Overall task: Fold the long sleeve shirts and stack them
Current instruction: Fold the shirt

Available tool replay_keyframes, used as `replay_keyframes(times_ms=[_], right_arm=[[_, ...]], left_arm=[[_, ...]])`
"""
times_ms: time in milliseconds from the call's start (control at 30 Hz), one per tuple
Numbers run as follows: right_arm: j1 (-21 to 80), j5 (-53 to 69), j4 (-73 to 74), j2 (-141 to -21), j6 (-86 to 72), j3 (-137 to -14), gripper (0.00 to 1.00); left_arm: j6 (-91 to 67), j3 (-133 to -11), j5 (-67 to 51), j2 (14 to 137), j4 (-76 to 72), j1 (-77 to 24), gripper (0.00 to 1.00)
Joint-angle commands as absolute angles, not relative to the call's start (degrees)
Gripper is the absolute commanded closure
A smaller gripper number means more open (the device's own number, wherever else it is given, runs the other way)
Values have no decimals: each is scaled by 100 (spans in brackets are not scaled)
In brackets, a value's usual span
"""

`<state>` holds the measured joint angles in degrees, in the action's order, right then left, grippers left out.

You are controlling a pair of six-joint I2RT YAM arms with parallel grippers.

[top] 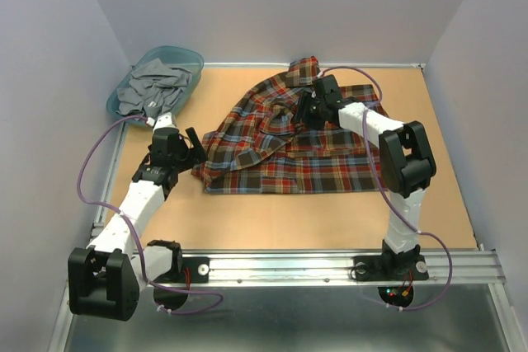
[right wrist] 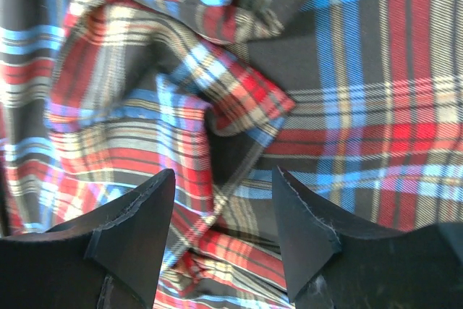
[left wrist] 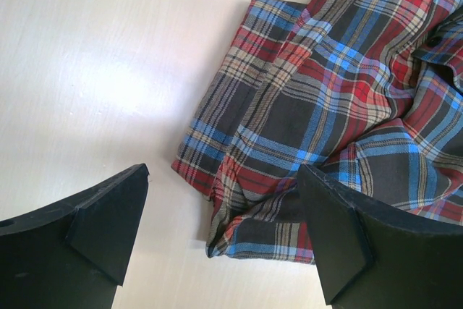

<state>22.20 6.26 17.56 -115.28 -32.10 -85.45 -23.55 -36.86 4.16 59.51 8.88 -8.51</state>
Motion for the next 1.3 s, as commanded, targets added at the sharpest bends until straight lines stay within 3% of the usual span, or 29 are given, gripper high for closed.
replay_keyframes(times_ms=[0,233,367,433,467,567,667,1267], right_arm=[[2241,984,1117,-11558,-3419,-8798,39],[2268,1169,932,-11821,-3568,-8789,42],[2303,1221,870,-11971,-3647,-8772,52],[2320,1231,844,-11988,-3630,-8780,61],[2320,1230,835,-11962,-3630,-8798,72],[2338,1292,826,-11875,-3464,-8990,91],[2338,1380,835,-11708,-3393,-9297,99],[2338,1899,853,-10908,-3954,-10854,99]], left_arm=[[-2259,-3630,396,5924,686,-844,4],[-2250,-3630,299,5959,642,-844,5],[-2233,-3639,272,6003,642,-844,5],[-2233,-3639,264,6029,642,-844,5],[-2224,-3639,255,6047,642,-844,5],[-2224,-3639,237,6056,642,-844,5],[-2232,-3647,202,6064,642,-844,5],[-2233,-3630,114,6091,615,-844,5]])
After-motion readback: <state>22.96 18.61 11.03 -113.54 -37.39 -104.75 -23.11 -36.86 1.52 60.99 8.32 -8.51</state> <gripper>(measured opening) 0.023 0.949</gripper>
